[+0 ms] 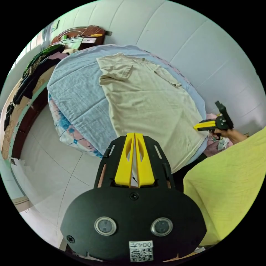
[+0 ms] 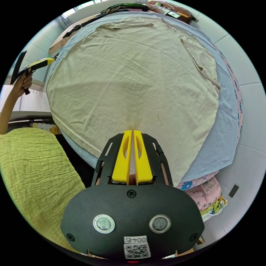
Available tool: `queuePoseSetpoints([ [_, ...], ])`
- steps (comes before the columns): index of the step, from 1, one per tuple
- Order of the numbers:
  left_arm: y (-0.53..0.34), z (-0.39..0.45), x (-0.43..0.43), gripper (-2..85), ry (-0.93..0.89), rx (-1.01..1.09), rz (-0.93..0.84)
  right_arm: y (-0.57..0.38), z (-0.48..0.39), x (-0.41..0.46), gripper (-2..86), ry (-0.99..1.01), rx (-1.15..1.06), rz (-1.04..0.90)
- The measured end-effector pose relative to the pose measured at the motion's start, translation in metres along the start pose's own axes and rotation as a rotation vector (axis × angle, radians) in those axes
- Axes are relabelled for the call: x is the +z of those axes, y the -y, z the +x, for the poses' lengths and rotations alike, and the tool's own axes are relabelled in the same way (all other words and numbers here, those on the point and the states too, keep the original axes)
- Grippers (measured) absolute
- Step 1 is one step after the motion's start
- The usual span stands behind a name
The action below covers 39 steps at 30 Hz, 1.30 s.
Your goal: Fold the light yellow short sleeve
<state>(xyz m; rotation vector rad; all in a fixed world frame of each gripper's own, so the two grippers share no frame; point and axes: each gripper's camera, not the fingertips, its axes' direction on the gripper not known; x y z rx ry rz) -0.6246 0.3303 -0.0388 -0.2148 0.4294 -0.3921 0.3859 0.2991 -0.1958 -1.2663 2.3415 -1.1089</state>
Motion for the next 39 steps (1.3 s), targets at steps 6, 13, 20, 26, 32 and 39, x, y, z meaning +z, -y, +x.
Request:
queuePoseSetpoints([
  [6,-0.02,0.074,0.026,0.3,0.132,0.115,-0.109,-0.002,-0.008,-0.01,-0.2,-0.025,-0.012,-0.039],
  [13,-0.031,0.087,0.015,0.4,0.056,0.178,-0.117,-0.017,-0.013,-0.024,-0.2,-0.057,-0.053,-0.027],
  [20,-0.054,0.092,0.002,0.3,-0.016,0.17,-0.057,-0.038,-0.005,-0.04,-0.2,-0.036,-0.005,-0.014],
  [26,-0.071,0.104,-0.009,0.8,0.007,0.192,-0.033,-0.061,0.003,-0.054,0.3,-0.048,-0.018,0.007],
  [32,-0.114,0.102,-0.048,3.3,0.104,0.018,0.03,-0.097,0.032,-0.071,5.0,0.08,0.015,0.087],
  [39,-0.219,0.058,-0.072,10.5,-0.125,-0.216,0.101,-0.171,0.093,-0.116,10.9,0.34,0.063,0.366],
])
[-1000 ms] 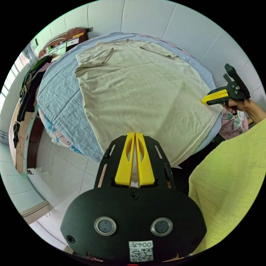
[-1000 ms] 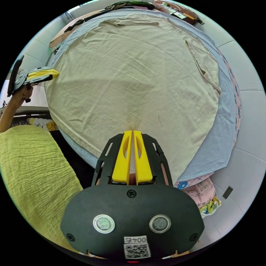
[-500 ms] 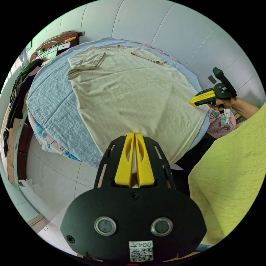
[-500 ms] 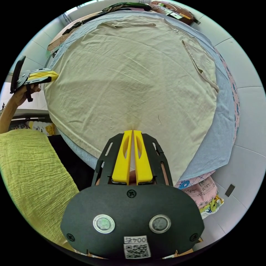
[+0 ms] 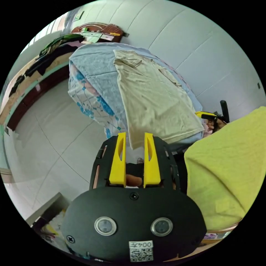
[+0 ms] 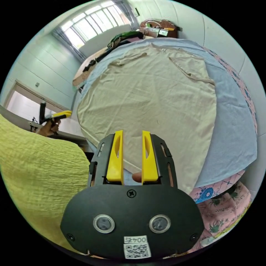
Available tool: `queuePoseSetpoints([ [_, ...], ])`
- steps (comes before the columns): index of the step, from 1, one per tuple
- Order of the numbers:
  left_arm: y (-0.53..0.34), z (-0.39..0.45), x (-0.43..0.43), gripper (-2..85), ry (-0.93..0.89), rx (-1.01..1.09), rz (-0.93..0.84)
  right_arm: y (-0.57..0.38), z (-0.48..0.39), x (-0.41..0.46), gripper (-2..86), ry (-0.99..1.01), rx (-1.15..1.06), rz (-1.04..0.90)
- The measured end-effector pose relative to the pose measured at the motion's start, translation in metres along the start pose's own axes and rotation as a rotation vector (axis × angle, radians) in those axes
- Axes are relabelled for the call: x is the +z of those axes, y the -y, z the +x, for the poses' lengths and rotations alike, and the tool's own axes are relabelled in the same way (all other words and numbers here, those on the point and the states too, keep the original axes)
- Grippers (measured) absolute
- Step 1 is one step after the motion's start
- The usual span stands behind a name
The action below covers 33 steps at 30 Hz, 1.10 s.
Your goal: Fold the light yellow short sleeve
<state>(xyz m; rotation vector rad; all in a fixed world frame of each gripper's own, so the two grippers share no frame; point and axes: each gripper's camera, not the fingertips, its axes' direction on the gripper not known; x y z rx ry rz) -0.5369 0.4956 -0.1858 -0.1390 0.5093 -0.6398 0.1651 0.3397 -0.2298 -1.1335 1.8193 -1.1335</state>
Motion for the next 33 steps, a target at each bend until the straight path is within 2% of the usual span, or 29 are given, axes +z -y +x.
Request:
queuePoseSetpoints([
  [2,-0.024,-0.014,0.007,13.6,-0.079,-0.051,0.011,-0.021,0.025,-0.027,11.9,0.088,0.061,0.036],
  [4,-0.034,-0.019,0.016,14.9,-0.083,-0.057,0.001,-0.039,0.045,-0.044,12.1,0.123,0.12,0.067],
  [11,-0.04,-0.039,0.044,14.2,-0.167,-0.093,0.025,-0.104,0.117,-0.103,11.4,0.21,0.394,0.172],
  [22,-0.036,-0.043,0.065,10.2,-0.179,-0.008,-0.047,-0.143,0.148,-0.148,10.8,0.151,0.467,0.155],
  [33,-0.036,-0.066,0.07,2.4,-0.183,-0.059,-0.048,-0.163,0.169,-0.172,10.0,0.131,0.517,0.12],
])
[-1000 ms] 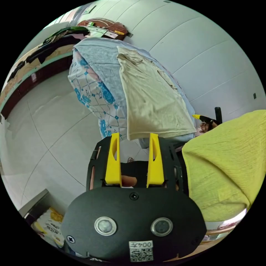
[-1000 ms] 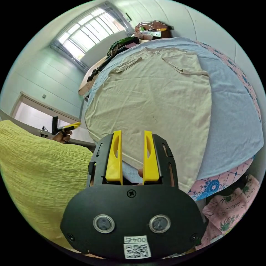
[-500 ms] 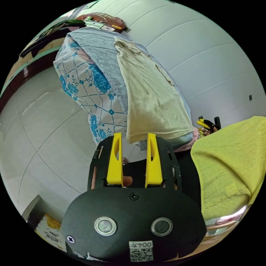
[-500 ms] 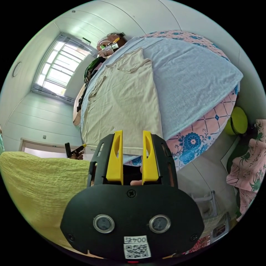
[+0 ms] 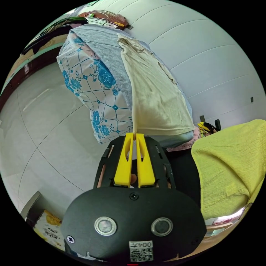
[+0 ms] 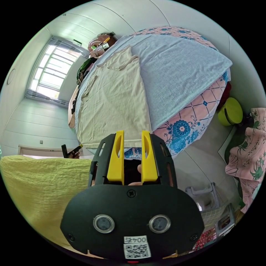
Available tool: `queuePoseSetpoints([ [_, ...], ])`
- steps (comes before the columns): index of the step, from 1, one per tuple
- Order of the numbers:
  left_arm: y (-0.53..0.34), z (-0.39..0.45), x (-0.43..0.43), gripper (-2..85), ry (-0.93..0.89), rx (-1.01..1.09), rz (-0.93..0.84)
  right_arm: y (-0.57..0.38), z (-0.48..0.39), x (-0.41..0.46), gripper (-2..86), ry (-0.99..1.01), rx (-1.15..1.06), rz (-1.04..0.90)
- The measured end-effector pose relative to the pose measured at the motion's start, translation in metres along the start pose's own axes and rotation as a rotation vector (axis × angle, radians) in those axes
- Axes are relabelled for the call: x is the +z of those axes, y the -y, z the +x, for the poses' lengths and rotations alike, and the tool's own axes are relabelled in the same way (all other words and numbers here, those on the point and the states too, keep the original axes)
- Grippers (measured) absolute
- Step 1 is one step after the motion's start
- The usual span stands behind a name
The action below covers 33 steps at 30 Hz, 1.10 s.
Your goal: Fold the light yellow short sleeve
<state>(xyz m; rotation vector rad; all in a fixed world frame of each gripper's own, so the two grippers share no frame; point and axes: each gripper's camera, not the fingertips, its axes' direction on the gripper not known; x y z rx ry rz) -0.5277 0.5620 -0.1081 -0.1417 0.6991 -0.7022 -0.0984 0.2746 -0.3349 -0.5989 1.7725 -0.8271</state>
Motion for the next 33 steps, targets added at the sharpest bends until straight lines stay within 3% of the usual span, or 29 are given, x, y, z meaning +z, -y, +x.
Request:
queuePoseSetpoints([
  [13,0.027,-0.003,-0.029,1.2,0.04,0.004,0.0,0.01,0.06,-0.015,10.1,0.089,0.126,0.075],
  [24,0.066,-0.036,-0.021,1.0,0.059,-0.026,-0.002,0.002,0.055,-0.001,6.2,0.081,0.037,0.001],
  [33,0.103,-0.086,-0.022,1.0,-0.06,-0.103,0.058,0.029,0.051,-0.034,1.3,0.124,-0.043,0.014],
])
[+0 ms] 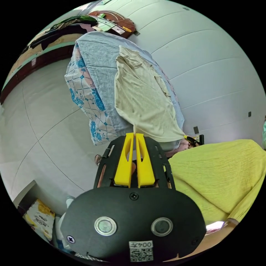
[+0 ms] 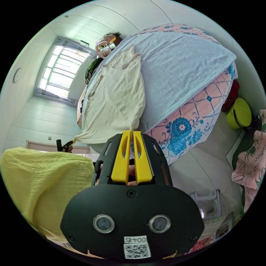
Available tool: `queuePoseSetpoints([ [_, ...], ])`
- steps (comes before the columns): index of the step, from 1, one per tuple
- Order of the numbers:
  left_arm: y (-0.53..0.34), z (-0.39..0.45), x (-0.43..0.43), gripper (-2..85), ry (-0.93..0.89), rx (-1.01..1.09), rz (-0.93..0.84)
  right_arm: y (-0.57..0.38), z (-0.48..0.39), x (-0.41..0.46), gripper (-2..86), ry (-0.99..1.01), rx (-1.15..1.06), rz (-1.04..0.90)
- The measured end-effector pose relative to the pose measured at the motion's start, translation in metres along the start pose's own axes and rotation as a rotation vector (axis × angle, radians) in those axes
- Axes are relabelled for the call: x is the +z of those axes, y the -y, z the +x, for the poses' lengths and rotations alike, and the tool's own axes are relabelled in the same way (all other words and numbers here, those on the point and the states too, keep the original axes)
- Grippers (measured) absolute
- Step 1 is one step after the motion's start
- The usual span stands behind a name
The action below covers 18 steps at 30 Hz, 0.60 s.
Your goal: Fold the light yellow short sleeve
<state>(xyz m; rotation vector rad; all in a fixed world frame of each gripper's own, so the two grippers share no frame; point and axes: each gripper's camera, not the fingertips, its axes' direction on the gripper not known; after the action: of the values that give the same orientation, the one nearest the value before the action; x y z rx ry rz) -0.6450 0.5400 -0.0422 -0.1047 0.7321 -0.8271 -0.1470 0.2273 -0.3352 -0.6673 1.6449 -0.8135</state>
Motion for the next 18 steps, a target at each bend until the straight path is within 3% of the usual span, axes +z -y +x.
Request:
queuePoseSetpoints([
  [8,0.06,-0.033,-0.024,0.7,-0.174,-0.034,0.175,0.053,-0.011,-0.055,-0.1,0.195,-0.045,0.155],
  [18,0.162,-0.056,-0.036,0.6,-0.24,-0.074,0.359,0.144,-0.015,-0.082,-0.1,0.4,-0.009,0.24],
])
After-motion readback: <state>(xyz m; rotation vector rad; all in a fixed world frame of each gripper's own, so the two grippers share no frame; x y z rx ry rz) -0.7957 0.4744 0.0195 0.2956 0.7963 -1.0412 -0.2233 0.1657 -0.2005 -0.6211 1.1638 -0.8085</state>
